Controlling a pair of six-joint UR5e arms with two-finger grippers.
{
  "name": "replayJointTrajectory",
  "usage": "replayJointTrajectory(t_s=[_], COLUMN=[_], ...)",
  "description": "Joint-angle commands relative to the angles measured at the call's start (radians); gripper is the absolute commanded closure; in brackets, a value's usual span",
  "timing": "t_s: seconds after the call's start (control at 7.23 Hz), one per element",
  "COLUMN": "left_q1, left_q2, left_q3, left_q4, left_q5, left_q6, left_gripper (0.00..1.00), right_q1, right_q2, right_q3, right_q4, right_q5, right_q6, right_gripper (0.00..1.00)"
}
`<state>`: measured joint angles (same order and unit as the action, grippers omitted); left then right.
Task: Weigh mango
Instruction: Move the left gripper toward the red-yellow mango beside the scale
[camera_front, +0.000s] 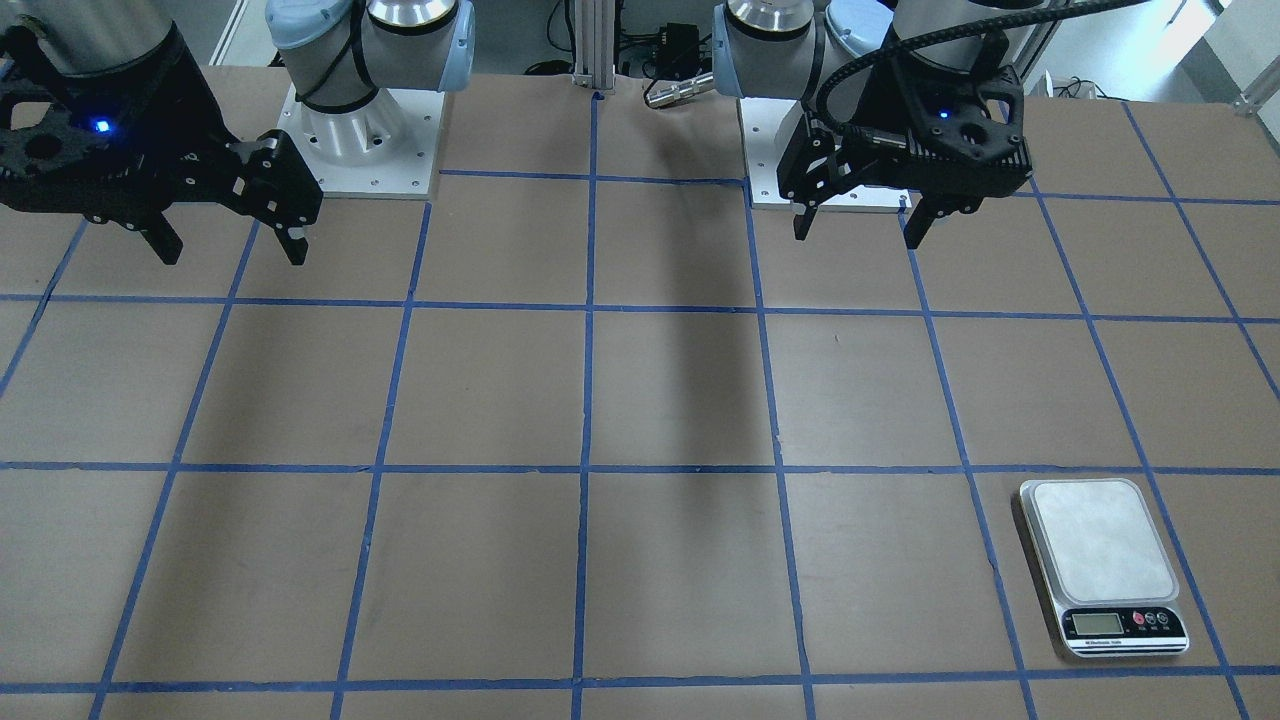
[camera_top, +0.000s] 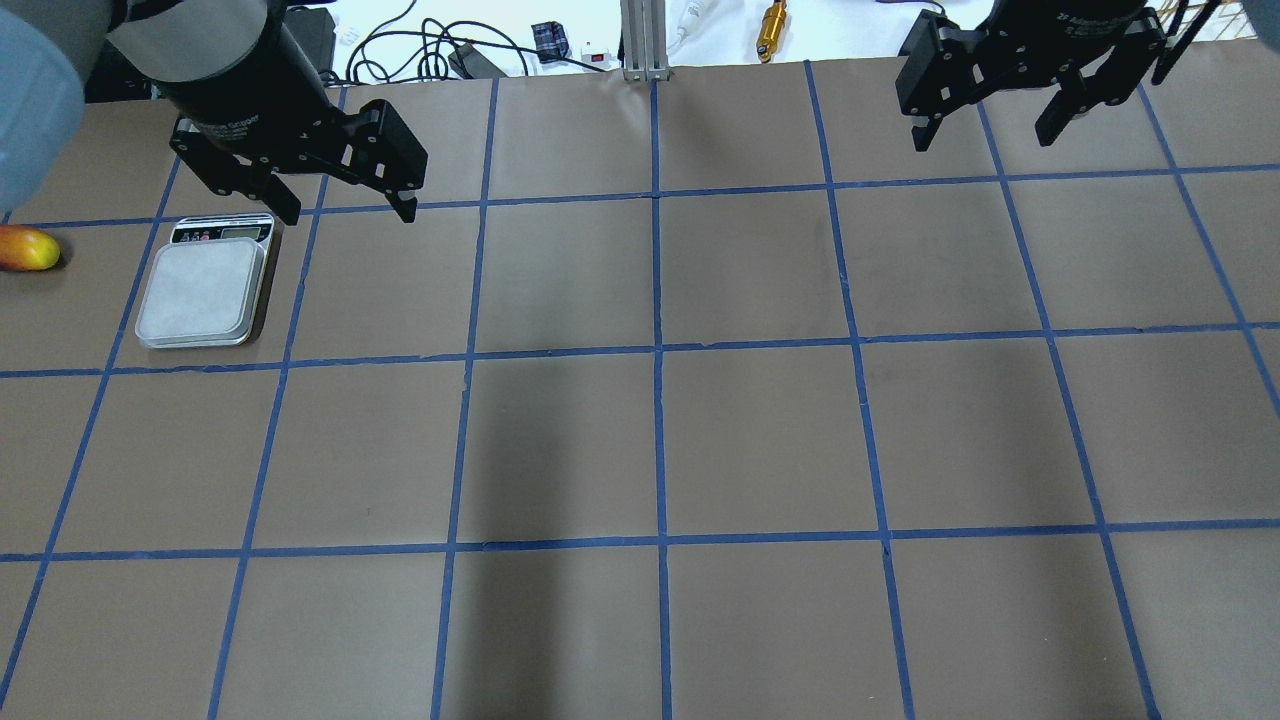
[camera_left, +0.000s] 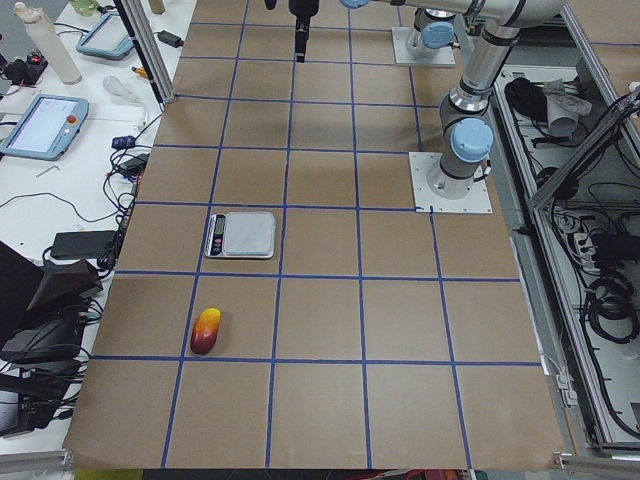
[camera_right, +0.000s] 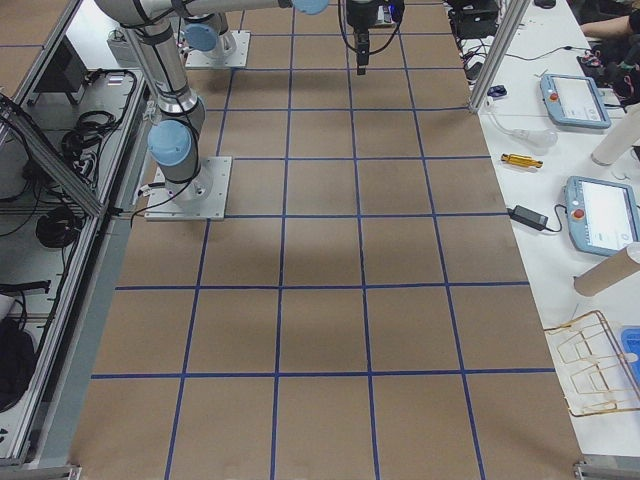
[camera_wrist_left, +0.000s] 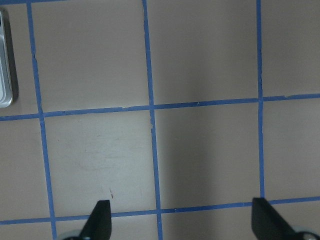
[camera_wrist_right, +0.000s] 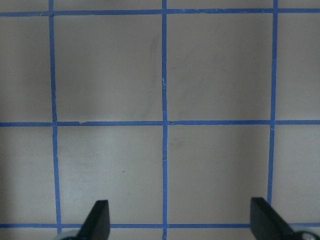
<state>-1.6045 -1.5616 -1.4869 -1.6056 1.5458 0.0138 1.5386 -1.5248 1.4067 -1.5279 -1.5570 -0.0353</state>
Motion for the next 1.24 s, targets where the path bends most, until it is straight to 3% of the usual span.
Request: replayJointTrajectory(t_s=[0.0,0.69,1.11], left_q1=[0.0,0.035,0.205], left_q2=[0.001,0.005,0.011], left_q3=[-0.004,-0.003,-0.007], left_q4=[0.001,0.0,-0.071], left_q5=[-0.001,-0.001,-0.003], left_q6=[0.001,0.125,0.396], left_gripper=[0.0,0.0,0.0], right_q1=[0.0,0.0,0.0], right_q2=[0.0,-0.001,0.0], right_q3=[0.0,0.0,0.0], right_q4=[0.0,0.0,0.0], right_q5=[0.0,0.0,0.0], right_q6=[0.0,0.0,0.0], right_gripper=[0.0,0.0,0.0])
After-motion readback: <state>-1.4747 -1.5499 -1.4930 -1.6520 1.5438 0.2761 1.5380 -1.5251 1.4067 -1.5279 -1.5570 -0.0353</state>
